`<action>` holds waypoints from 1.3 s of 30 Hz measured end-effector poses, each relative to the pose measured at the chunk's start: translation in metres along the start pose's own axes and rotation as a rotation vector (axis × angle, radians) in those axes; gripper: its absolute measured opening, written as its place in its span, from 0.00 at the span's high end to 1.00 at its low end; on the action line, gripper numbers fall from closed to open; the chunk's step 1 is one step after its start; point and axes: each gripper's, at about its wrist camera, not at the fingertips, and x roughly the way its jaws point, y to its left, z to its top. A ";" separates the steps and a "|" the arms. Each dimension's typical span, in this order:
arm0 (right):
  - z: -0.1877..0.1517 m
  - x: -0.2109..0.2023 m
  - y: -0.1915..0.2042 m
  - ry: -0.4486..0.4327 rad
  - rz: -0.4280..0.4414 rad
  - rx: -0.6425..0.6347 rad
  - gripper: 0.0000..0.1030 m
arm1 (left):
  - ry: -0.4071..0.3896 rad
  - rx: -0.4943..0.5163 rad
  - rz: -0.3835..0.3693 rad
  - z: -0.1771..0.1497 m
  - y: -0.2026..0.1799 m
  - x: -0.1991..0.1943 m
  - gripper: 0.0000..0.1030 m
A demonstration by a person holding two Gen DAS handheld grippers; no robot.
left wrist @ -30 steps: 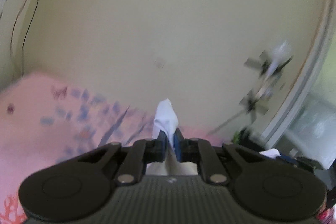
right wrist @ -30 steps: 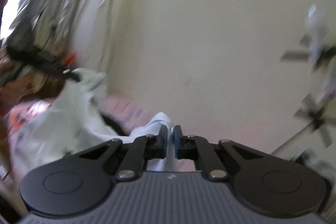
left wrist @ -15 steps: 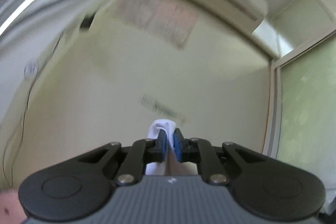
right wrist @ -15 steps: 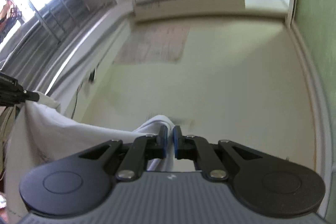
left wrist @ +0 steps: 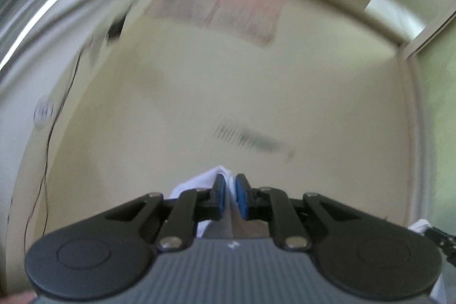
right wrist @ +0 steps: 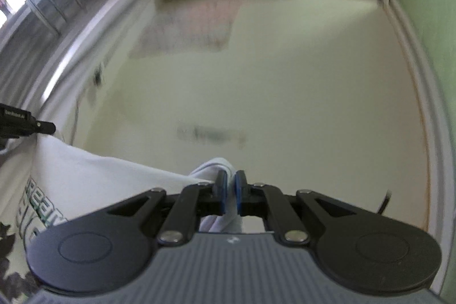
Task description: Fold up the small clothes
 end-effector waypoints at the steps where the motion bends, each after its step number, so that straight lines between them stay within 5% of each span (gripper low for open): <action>1: -0.017 0.018 -0.002 0.048 -0.002 0.006 1.00 | 0.036 -0.009 0.026 -0.017 0.007 0.018 0.91; 6: -0.137 0.112 -0.006 0.333 -0.017 0.053 1.00 | 0.255 -0.014 0.160 -0.131 0.052 0.113 0.90; 8: -0.205 0.151 -0.001 0.454 -0.012 0.073 1.00 | 0.389 0.026 0.232 -0.192 0.069 0.153 0.82; 10: -0.284 0.187 0.011 0.642 -0.029 0.013 0.69 | 0.570 0.097 0.327 -0.252 0.086 0.187 0.82; 12: -0.345 0.197 0.013 0.827 -0.088 -0.016 0.75 | 0.719 0.058 0.356 -0.288 0.112 0.192 0.87; 13: -0.361 0.189 0.006 0.866 -0.081 0.028 0.76 | 0.731 0.038 0.341 -0.293 0.122 0.185 0.85; 15: -0.369 0.163 -0.015 0.878 -0.041 0.145 0.70 | 0.730 0.097 0.329 -0.291 0.135 0.162 0.80; 17: -0.362 0.131 -0.034 0.870 -0.035 0.186 0.55 | 0.754 0.162 0.310 -0.284 0.144 0.134 0.61; 19: -0.356 0.093 -0.051 0.877 -0.023 0.209 0.47 | 0.793 0.182 0.286 -0.277 0.152 0.109 0.54; 27: -0.358 -0.014 -0.034 1.000 0.074 0.209 0.44 | 0.782 0.161 0.329 -0.229 0.160 0.046 0.42; 29: -0.357 -0.027 -0.019 0.993 0.103 0.199 0.65 | 0.770 0.118 0.329 -0.216 0.159 0.039 0.40; 31: -0.356 -0.032 -0.004 0.990 0.094 0.132 1.00 | 0.767 0.092 0.320 -0.211 0.156 0.031 0.40; 32: -0.355 -0.033 -0.001 0.993 0.086 0.099 1.00 | 0.761 0.092 0.318 -0.205 0.154 0.025 0.40; 35: -0.343 -0.039 -0.014 0.946 -0.054 -0.036 1.00 | 0.721 0.132 0.328 -0.181 0.145 -0.001 0.38; 39: -0.330 -0.040 -0.074 0.854 -0.423 -0.277 1.00 | 0.649 0.216 0.351 -0.146 0.136 -0.039 0.24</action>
